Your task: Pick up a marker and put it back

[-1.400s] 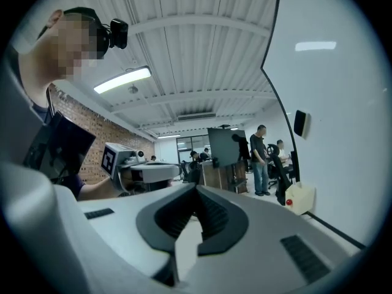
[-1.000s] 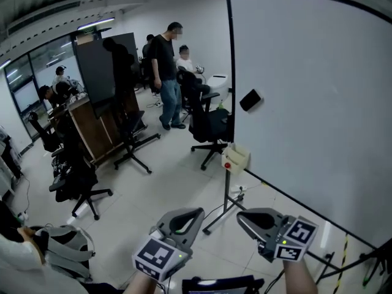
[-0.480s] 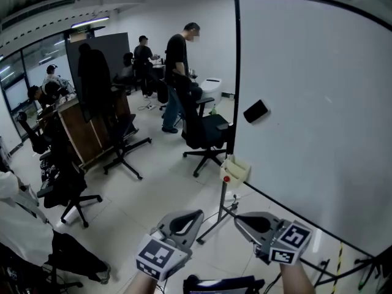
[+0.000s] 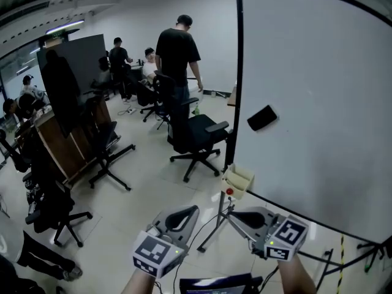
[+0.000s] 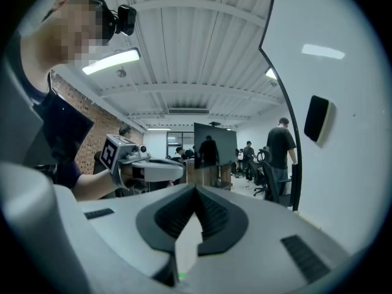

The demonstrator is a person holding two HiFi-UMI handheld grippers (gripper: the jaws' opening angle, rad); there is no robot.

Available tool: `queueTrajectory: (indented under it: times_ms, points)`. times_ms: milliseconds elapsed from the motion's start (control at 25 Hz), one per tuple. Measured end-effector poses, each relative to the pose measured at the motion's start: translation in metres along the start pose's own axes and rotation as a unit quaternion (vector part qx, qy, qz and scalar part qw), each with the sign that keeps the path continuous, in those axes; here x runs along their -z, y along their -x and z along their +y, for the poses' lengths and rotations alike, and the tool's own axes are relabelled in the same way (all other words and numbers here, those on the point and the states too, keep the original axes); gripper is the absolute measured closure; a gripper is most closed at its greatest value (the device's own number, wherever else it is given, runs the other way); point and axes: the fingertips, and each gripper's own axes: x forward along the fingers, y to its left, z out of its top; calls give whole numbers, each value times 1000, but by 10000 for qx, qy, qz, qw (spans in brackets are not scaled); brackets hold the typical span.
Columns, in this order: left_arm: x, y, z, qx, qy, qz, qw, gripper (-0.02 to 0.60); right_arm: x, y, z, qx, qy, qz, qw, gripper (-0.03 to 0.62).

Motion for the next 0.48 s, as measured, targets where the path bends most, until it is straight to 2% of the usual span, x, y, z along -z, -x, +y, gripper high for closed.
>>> queueTrajectory:
  times_ms: [320,480]
  points:
    - [9,-43,31,420,51,3,9991,580,12,-17,-48,492,-203,141,9985,580]
    - [9,-66,46,500,81,12,9987,580,16,-25,-73,621,-228,190,9976,580]
